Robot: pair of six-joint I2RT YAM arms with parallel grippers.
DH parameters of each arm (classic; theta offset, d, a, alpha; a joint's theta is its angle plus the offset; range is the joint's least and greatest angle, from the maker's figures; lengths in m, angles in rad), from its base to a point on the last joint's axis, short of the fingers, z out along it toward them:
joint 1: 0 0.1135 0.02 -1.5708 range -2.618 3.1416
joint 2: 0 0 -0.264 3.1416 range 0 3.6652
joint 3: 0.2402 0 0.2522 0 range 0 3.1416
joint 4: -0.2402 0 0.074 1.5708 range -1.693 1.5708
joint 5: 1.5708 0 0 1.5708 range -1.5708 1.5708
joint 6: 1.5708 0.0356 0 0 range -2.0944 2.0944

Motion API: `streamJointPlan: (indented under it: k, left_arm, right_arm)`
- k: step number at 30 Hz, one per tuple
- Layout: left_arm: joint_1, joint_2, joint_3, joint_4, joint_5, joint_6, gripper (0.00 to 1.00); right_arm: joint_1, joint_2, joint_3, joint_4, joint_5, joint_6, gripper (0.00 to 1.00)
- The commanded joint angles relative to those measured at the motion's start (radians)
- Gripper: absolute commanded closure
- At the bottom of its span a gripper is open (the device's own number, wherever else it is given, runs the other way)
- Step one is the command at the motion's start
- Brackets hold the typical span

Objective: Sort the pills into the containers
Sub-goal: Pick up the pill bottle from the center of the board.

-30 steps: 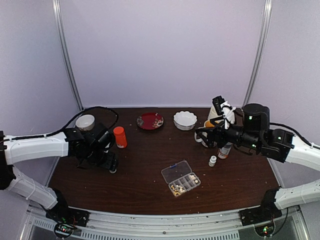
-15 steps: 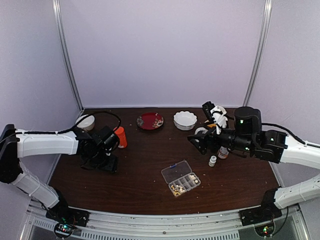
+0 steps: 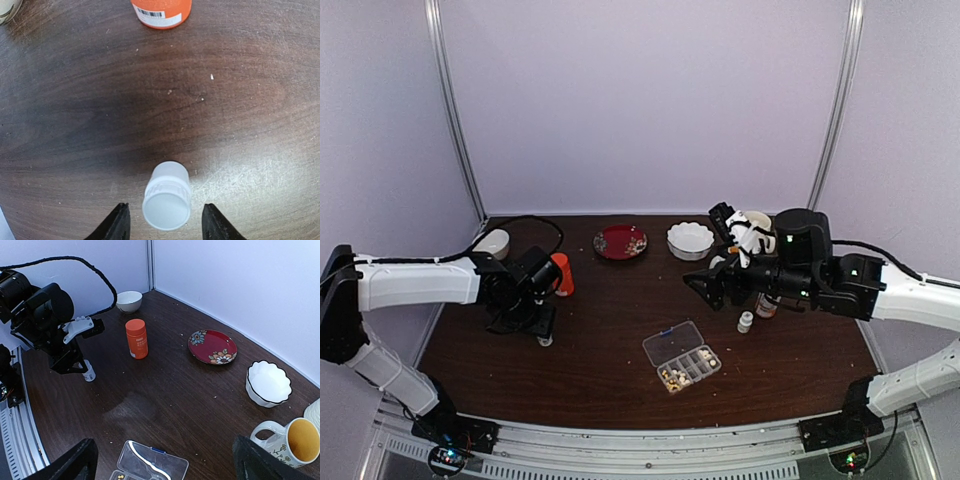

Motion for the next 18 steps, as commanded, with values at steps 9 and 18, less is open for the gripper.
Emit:
streamJointPlan:
  k: [9, 18]
  left_arm:
    - [0.008, 0.039, 0.03, 0.016, -0.023, 0.003, 0.58]
    - [0.009, 0.022, 0.036, 0.023, 0.019, 0.009, 0.8]
  right_arm:
    - [0.025, 0.011, 0.036, -0.016, 0.002, -0.029, 0.02]
    - [0.029, 0.011, 0.027, -0.008, 0.002, -0.027, 0.01]
